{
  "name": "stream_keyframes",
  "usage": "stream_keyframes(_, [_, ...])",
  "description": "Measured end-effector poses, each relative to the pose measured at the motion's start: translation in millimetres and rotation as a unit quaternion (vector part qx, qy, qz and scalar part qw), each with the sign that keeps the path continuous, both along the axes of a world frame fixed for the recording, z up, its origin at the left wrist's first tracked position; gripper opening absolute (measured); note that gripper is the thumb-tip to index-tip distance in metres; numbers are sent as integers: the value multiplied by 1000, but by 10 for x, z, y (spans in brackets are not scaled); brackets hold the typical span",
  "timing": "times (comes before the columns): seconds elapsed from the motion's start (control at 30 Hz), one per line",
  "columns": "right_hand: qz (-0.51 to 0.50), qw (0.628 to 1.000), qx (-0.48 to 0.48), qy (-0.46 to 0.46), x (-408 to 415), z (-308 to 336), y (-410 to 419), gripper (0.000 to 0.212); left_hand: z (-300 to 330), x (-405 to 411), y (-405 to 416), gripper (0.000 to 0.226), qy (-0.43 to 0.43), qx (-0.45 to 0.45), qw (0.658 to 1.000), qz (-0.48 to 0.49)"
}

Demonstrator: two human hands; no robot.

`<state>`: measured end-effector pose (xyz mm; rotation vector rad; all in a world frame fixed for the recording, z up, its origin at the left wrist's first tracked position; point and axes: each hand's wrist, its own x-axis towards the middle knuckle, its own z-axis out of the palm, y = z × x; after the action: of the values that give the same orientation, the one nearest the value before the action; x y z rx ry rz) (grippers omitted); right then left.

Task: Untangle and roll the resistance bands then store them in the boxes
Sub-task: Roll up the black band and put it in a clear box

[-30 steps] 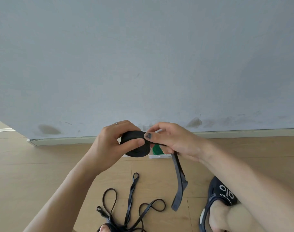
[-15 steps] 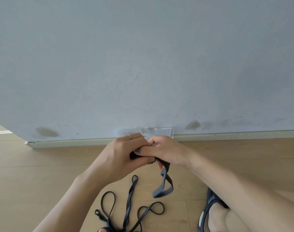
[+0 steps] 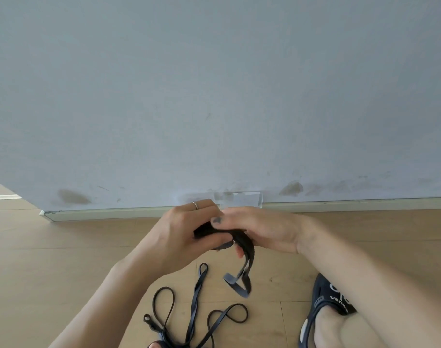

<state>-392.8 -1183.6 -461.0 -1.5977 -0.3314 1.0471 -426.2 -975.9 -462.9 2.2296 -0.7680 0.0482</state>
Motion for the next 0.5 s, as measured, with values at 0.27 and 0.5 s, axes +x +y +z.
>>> stream_keyframes(0.27, [-49, 993, -81, -68, -35, -31, 16, 60, 43, 13, 70, 12, 37, 39, 999, 1])
stream_keyframes(0.5, [-13, 999, 33, 38, -30, 12, -41, 38, 60, 17, 66, 7, 31, -20, 999, -21])
